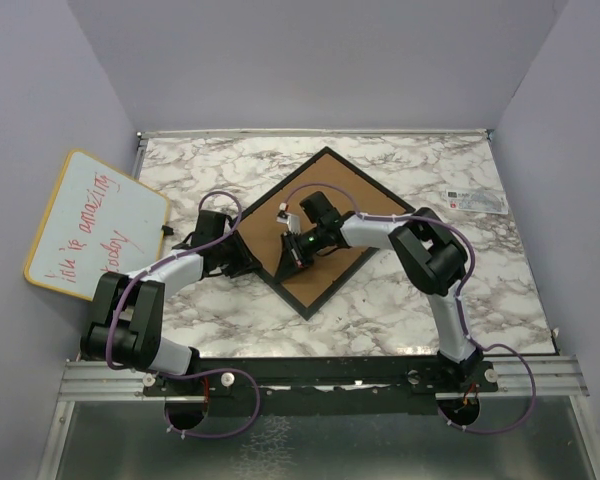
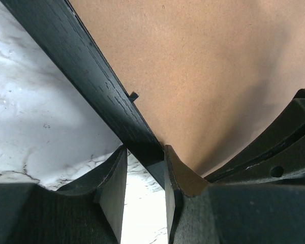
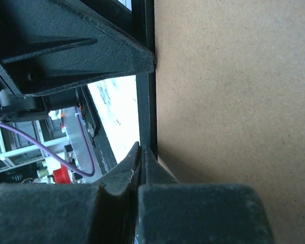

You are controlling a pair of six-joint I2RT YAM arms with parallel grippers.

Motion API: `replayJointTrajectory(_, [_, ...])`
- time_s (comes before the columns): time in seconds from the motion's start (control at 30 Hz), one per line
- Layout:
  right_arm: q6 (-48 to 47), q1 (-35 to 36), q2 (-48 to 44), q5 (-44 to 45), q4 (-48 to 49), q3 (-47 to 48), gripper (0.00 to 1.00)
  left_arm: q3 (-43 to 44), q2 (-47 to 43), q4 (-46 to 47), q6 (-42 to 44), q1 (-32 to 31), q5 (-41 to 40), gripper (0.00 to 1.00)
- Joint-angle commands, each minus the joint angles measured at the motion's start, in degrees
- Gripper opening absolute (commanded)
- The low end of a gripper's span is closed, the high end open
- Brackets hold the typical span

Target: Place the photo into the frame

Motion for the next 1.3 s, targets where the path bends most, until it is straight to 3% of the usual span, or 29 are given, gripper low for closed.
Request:
replayJointTrajectory(0.0, [-3.85, -4.49, 6.21, 18.06, -9.47, -2.49, 0.01, -2.13, 3.01, -4.78, 3.92, 0.38, -9.58, 0.19])
replayJointTrajectory(0.37, [-1.27, -5.60, 5.03, 26.70, -11.94, -2.37, 0.01, -1.83, 3.07, -4.78, 3.75, 0.38, -9.59, 0.19])
replayJointTrajectory(0.57, [-0.01, -5.62, -3.73, 28.57, -8.26, -3.36, 0.01, 2.24, 2.46, -4.15, 4.41, 0.35, -6.99, 0.23])
replayJointTrajectory(0.87, [4.23, -7.92, -19.82, 45.23, -10.49, -3.83, 0.02, 24.98, 4.85, -7.74, 15.61, 0.34, -2.74, 0.57])
replayJointTrajectory(1.03, [9.12, -11.93, -25.32, 54.89, -14.80, -7.77, 0.13, 36.33, 10.69, -9.45, 22.80, 0.64, -2.18, 0.74])
replayJointTrajectory(1.1, [11.00, -13.96, -26.02, 56.43, -16.77, -9.24, 0.23, 40.66, 14.27, -10.46, 25.16, 0.74, -2.53, 0.81])
replayJointTrajectory(1.17, [12.69, -15.84, -26.33, 56.29, -18.05, -10.76, 0.41, 45.36, 18.33, -11.72, 27.80, 1.06, -2.57, 0.88])
replayJointTrajectory(1.27, [14.03, -18.33, -26.04, 53.36, -18.11, -12.33, 0.60, 52.81, 25.37, -14.25, 32.82, 1.41, -2.62, 0.92])
